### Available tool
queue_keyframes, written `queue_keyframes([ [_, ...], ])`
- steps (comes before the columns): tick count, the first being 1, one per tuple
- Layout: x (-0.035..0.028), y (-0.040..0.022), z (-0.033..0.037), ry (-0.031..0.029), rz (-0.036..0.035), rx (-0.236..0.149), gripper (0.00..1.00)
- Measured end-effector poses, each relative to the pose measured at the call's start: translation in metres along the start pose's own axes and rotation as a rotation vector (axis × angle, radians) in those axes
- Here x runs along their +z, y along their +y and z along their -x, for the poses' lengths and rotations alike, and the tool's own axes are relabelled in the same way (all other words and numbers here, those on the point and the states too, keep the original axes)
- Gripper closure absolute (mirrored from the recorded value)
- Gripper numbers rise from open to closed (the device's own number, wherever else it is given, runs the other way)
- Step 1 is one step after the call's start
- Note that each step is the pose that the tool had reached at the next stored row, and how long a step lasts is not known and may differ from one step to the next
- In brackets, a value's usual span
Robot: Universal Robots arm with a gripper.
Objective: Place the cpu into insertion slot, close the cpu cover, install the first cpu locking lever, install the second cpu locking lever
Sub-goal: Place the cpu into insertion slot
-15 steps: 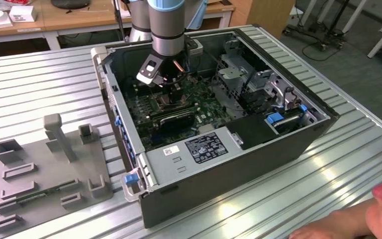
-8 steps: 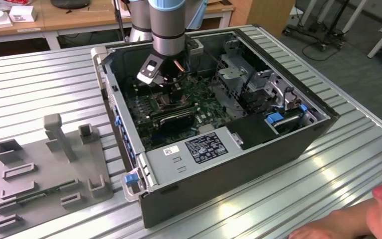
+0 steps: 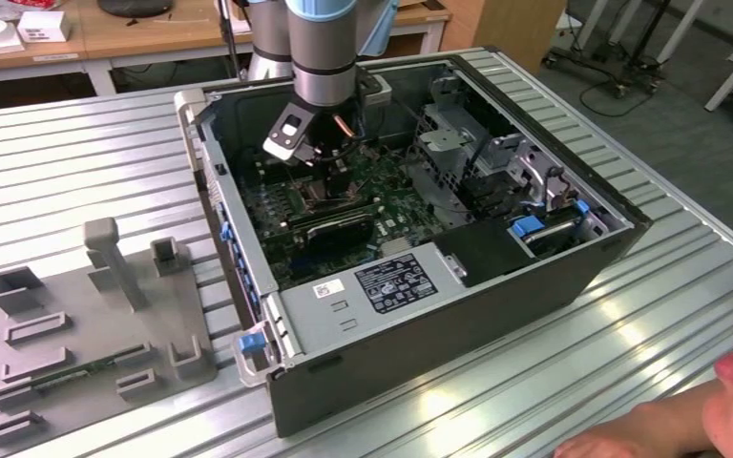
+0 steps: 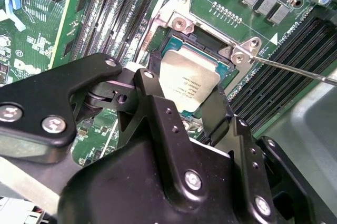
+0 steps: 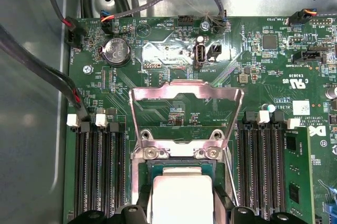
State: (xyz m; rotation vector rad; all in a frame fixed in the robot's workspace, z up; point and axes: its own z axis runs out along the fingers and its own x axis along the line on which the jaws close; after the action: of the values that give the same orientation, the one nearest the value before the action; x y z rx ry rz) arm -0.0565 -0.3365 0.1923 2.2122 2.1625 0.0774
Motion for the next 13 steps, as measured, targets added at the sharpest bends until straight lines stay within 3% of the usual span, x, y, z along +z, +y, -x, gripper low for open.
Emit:
queue_keyframes([
  [13, -0.0009, 0.0003, -0.0001, 0.0001, 0.0001, 0.0, 0.45],
])
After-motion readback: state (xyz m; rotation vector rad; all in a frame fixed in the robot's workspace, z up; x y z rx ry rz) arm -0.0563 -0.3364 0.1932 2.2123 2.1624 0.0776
